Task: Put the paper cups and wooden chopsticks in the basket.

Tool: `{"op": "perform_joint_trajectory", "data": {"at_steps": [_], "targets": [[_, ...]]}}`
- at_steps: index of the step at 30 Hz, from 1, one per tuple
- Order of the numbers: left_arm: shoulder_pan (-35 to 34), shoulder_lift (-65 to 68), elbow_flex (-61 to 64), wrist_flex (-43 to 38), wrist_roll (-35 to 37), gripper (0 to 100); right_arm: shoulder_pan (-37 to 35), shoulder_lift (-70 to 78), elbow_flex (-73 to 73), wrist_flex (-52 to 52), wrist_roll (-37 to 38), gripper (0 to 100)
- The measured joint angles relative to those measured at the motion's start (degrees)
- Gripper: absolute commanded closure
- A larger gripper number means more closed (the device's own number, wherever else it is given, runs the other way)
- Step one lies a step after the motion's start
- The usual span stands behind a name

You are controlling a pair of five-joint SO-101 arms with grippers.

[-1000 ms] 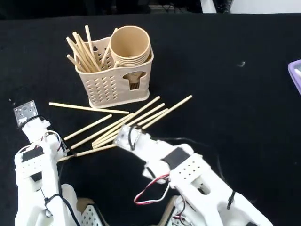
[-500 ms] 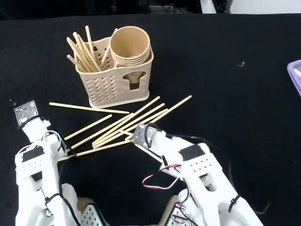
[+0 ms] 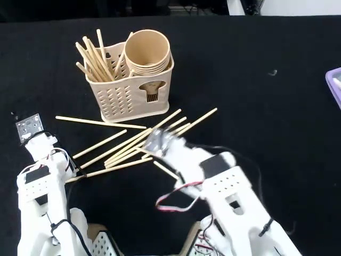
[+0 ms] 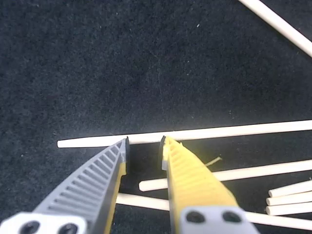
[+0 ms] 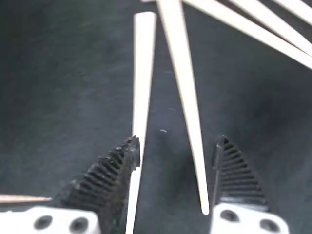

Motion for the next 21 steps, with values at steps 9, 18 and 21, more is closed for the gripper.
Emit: {"op": "perform_joint_trajectory", "data": {"at_steps": [9,18,21], "targets": [[0.00,0.00,0.00,0.00,0.00,87,-1.49,0.09,8.09,-12.40,-0.18,75.8],[0.00,0.00,0.00,0.00,0.00,87,0.97,3.43,8.79,-16.62,1.93,75.8],[0.00,0.00,0.00,0.00,0.00,87,0.97,8.35,8.70,-17.93,1.93,75.8]]}}
